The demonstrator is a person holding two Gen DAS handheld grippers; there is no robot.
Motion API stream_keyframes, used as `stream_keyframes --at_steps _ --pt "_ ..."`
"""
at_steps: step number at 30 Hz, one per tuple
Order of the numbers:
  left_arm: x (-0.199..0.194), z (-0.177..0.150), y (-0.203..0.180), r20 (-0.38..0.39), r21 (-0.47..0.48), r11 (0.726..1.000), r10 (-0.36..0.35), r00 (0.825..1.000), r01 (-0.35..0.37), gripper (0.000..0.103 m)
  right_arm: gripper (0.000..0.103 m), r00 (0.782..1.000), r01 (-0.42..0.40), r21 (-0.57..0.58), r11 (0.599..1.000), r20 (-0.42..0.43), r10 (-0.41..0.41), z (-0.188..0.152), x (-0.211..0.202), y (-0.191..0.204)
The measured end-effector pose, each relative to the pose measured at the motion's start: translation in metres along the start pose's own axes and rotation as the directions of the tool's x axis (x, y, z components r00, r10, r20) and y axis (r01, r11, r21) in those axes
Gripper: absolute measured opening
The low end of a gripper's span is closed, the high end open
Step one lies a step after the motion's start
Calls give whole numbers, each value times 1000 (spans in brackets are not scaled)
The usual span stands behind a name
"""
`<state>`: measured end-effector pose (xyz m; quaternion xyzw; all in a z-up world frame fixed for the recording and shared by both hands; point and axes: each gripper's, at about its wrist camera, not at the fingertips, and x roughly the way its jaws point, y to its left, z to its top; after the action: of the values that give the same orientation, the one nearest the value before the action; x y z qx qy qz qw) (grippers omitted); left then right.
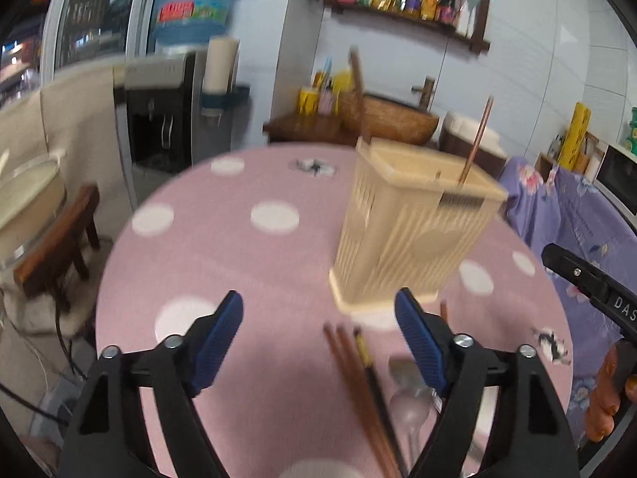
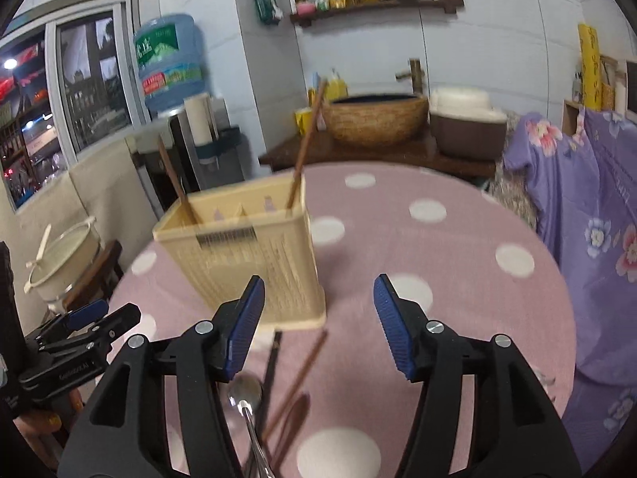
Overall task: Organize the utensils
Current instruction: 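Move both tools back down to the utensils lying before the holder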
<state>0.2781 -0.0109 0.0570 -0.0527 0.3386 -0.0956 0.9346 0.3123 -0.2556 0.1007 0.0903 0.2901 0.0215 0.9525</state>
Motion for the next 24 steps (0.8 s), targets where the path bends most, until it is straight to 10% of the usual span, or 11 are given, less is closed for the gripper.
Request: stream_keyframes --at_steps 9,24 --pt "22 -50 7 -160 -31 999 -39 986 34 52 58 988 9 -6 1000 -156 -10 -67 19 -7" --pt "37 -61 -15 -202 12 999 -32 979 35 38 58 977 -16 -35 999 -215 8 -95 25 5"
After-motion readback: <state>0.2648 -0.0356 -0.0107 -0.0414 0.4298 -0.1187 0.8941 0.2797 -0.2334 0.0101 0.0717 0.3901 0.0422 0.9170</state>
